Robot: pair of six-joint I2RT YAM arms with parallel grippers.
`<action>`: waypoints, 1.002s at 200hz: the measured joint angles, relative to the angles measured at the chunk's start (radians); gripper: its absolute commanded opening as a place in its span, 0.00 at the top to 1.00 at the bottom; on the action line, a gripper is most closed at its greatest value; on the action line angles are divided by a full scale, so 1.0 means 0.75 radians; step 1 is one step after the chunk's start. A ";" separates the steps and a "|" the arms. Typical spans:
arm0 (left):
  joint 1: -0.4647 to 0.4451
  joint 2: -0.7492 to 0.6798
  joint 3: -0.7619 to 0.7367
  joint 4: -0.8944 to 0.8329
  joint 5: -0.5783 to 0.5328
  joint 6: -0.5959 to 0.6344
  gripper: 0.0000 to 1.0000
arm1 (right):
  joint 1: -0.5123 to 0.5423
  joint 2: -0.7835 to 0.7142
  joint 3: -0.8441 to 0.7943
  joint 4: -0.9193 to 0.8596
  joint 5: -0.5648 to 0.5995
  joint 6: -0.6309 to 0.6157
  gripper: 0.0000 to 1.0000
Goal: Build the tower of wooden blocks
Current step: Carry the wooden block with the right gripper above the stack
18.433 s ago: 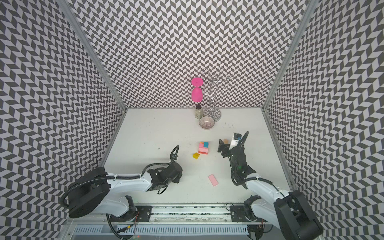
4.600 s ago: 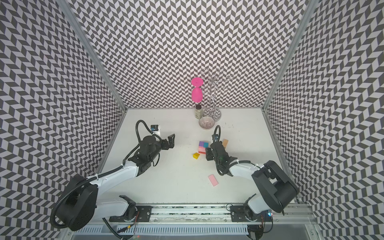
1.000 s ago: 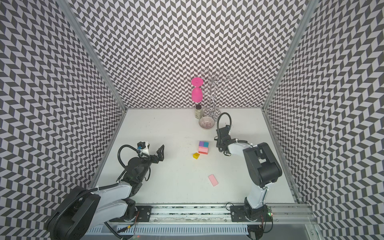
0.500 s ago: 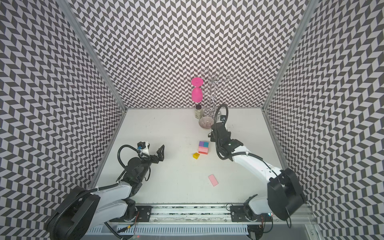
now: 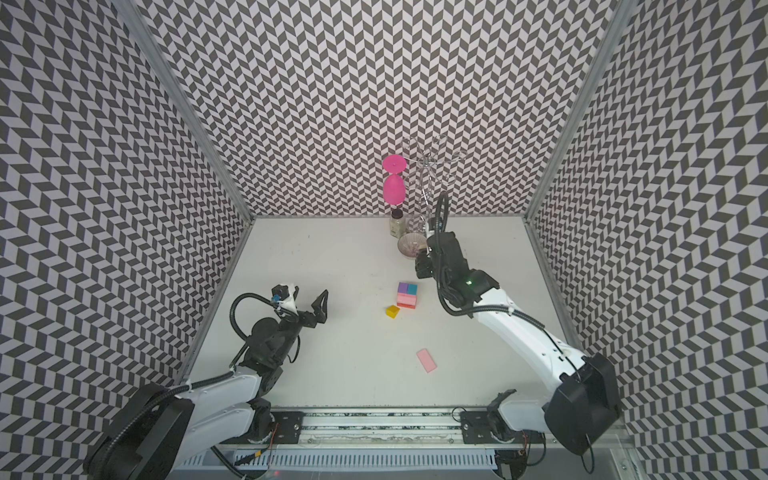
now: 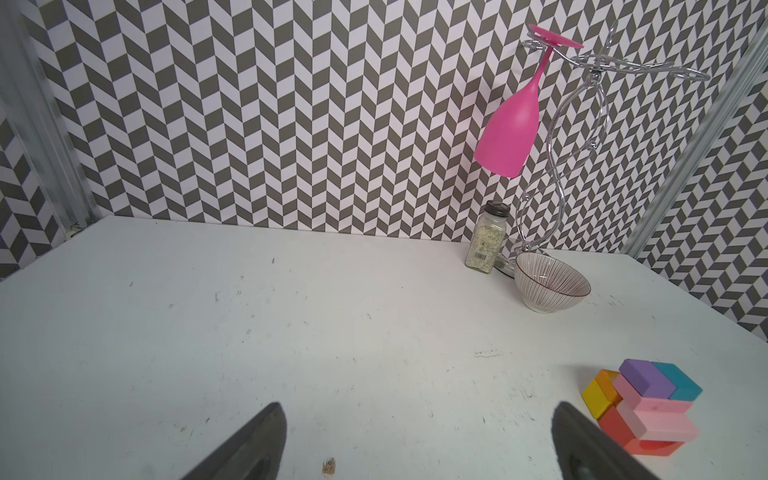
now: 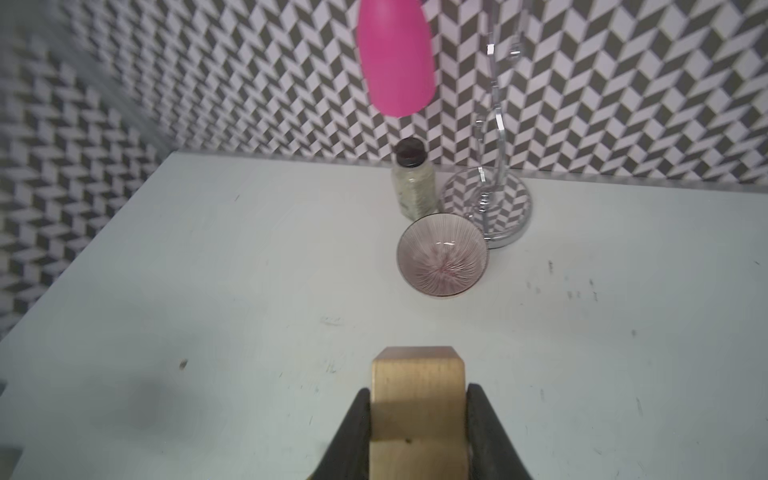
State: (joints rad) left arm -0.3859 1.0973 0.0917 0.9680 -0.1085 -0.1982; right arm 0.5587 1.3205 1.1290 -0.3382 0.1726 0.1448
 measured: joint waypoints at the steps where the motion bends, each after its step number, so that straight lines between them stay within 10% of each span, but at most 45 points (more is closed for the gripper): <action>1: 0.000 0.000 0.000 0.000 0.000 0.000 0.00 | 0.000 0.000 0.001 -0.001 -0.014 -0.013 1.00; 85: 0.000 -0.007 -0.008 0.008 0.006 0.000 0.00 | -0.024 0.284 0.382 -0.415 -0.708 -0.924 1.00; 200: -0.001 -0.005 -0.016 0.026 0.035 0.001 0.00 | -0.088 0.523 0.479 -0.651 -0.594 -1.319 1.00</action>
State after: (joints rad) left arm -0.3862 1.0935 0.0799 0.9874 -0.0826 -0.1978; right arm 0.4927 1.7130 1.4879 -0.8265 -0.2729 -0.8448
